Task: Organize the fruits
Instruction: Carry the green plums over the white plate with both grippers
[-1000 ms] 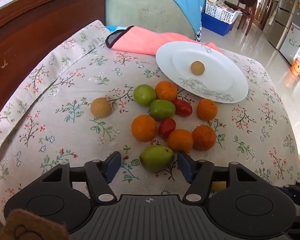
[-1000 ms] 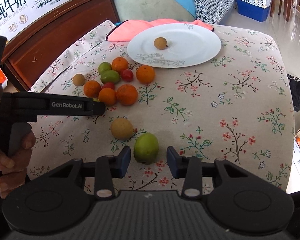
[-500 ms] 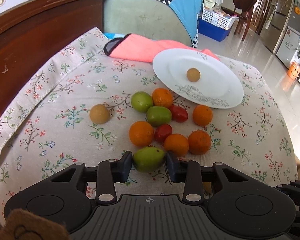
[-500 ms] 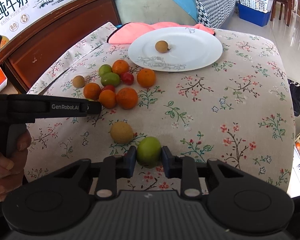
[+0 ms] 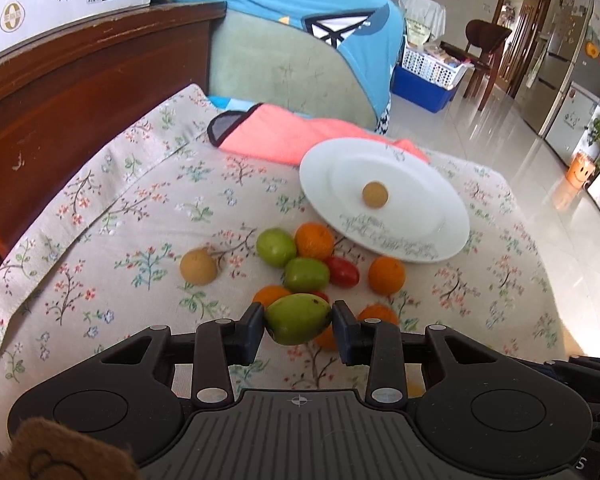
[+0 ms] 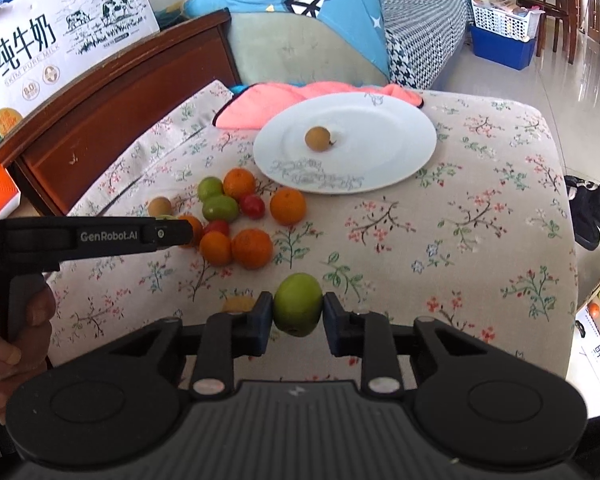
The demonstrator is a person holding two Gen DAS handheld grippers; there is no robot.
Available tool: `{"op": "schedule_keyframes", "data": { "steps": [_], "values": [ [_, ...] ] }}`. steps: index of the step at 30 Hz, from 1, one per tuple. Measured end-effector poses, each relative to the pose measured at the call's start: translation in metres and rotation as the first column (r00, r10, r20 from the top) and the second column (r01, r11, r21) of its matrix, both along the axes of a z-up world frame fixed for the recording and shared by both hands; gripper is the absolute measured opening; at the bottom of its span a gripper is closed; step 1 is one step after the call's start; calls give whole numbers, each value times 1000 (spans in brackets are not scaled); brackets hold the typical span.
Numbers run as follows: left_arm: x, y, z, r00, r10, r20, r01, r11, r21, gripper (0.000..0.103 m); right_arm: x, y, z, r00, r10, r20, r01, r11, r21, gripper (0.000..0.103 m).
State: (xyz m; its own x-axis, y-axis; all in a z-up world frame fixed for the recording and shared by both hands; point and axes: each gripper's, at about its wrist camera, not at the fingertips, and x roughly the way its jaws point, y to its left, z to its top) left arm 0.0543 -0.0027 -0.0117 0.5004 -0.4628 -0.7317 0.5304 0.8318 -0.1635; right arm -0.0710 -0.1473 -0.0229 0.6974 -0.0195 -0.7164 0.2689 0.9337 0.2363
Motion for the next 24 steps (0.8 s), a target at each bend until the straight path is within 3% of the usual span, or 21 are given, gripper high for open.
{"op": "schedule_keyframes", "data": {
  "steps": [13,20,24],
  "values": [
    [29,-29,19,997,-74,13,74,997,-19,34,42,-33,24,998,39,53,-37,999,-27,27],
    [44,-32,20,998,-60,-20,59,997,-47,34,55,-46,21,999,16,41,-17,1000,20,27],
    [43,-35,17,997,-70,-29,69,997,-40,34,58,-42,14,1000,24,0,-24,1000,2,27]
  ]
}}
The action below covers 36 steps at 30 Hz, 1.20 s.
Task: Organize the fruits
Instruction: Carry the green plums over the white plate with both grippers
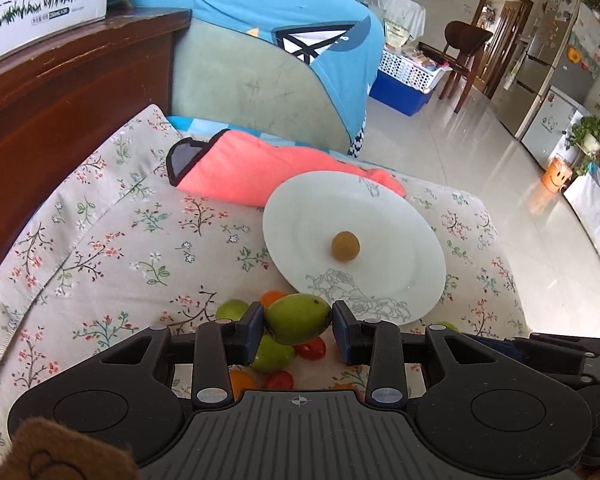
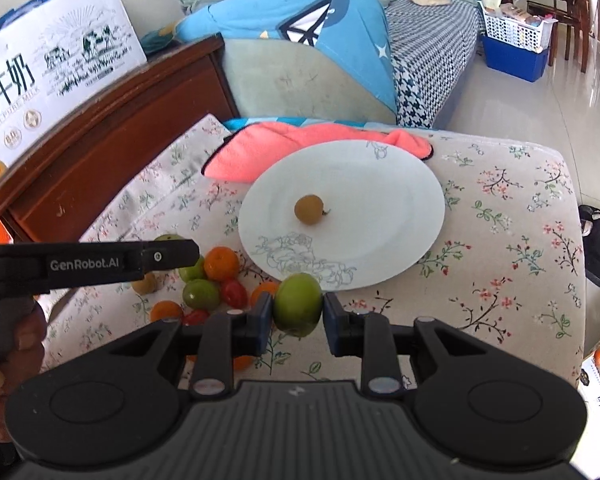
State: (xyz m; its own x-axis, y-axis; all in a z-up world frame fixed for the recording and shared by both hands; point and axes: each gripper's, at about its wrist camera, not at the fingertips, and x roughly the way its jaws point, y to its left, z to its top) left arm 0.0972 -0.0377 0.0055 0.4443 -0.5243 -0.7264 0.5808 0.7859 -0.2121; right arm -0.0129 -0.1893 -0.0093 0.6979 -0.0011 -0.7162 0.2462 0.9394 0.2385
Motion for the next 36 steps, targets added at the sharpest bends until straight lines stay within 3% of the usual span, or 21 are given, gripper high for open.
{"op": "schedule_keyframes", "data": {
  "steps": [9,25,36],
  "values": [
    [7,-4,-1,1000,3,6,-3,1000,10,34,4,-6,-11,999,-20,-45,22,999,35,27],
    [21,-27,-2,1000,-26,18,25,999,19,34,20,-15,-11,999,-36,-33,38,998,53,27],
    [31,-53,-11,998,-49,31,47,997,65,34,45,-33,-15,996,-80,-31,81,995,53,27]
  ]
}}
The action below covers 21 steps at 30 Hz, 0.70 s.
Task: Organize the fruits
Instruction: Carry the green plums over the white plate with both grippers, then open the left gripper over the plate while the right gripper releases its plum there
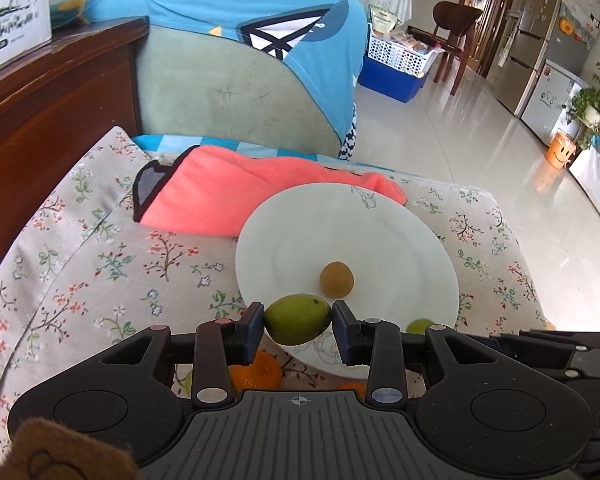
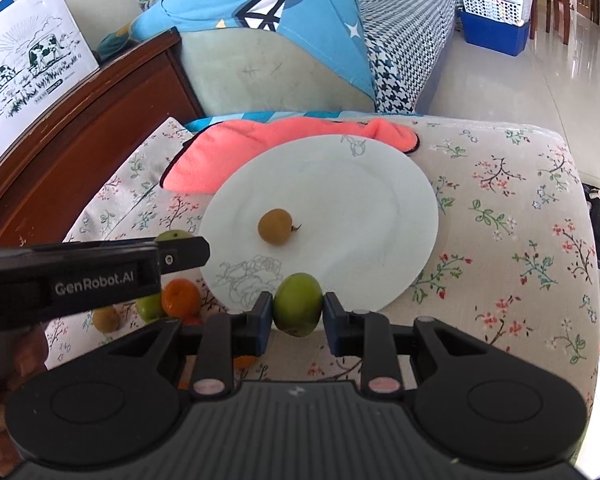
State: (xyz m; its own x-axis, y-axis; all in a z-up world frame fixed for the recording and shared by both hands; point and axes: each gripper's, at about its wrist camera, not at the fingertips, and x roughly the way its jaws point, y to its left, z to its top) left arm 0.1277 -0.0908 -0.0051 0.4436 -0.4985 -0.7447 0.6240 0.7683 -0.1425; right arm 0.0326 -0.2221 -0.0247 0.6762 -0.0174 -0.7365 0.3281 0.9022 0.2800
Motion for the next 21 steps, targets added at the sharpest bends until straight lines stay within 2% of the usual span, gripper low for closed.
{"op": "schedule_keyframes", "data": {
  "steps": [6,18,21],
  "values": [
    [5,-11,-6,1000,-4,6,4,999,32,34,14,-10,-6,1000,-26,-9,26,1000,14,27],
    [16,-21,-10,1000,21,6,-21,999,49,35,33,-23,-11,999,-46,-7,47,999,12,30],
    [19,-20,-8,1000,30,-6,-29,999,37,39,33,-25,-10,998,-55,2,55,998,12,31]
  ]
}}
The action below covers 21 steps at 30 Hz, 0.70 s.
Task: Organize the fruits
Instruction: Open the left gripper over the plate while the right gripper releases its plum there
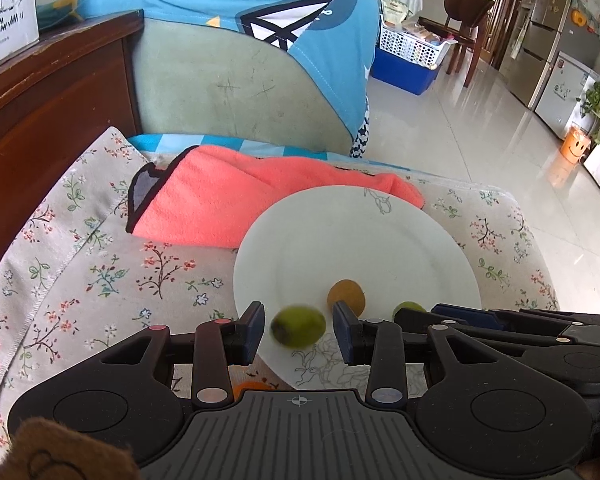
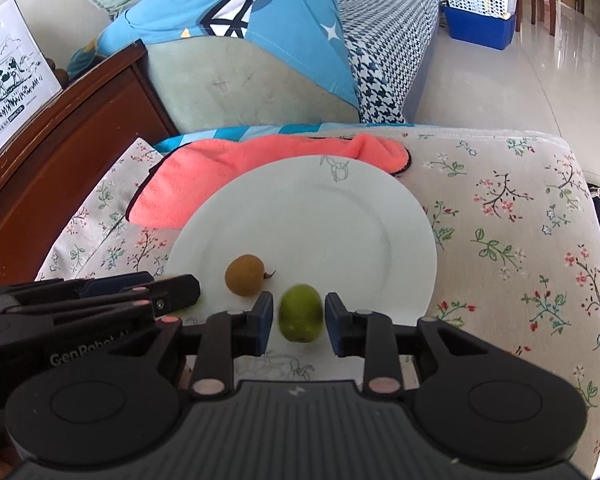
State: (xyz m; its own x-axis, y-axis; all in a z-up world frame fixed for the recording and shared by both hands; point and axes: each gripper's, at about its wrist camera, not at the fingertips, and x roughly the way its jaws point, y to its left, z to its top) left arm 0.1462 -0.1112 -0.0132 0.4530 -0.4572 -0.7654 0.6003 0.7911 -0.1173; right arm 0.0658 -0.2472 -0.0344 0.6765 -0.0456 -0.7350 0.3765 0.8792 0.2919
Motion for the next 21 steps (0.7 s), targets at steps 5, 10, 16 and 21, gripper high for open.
{"op": "schedule_keyframes", "data": {
  "steps": [5,10,16,21],
  "values": [
    [1,5,9,1000,24,16,-23,1000,-20,57,-2,-4,4,1000,-10,12,10,1000,20,31],
    [-1,13,26,998,36,51,-34,998,-46,76,-5,-4,10,1000,-1,30,0,1000,29,33],
    [0,23,40,995,52,80,-47,997,-64,81,-9,4,23,998,33,61,-33,999,7,36],
    [0,35,42,994,81,75,-78,996,-42,81,-14,9,31,997,56,60,-56,998,9,37]
  ]
}}
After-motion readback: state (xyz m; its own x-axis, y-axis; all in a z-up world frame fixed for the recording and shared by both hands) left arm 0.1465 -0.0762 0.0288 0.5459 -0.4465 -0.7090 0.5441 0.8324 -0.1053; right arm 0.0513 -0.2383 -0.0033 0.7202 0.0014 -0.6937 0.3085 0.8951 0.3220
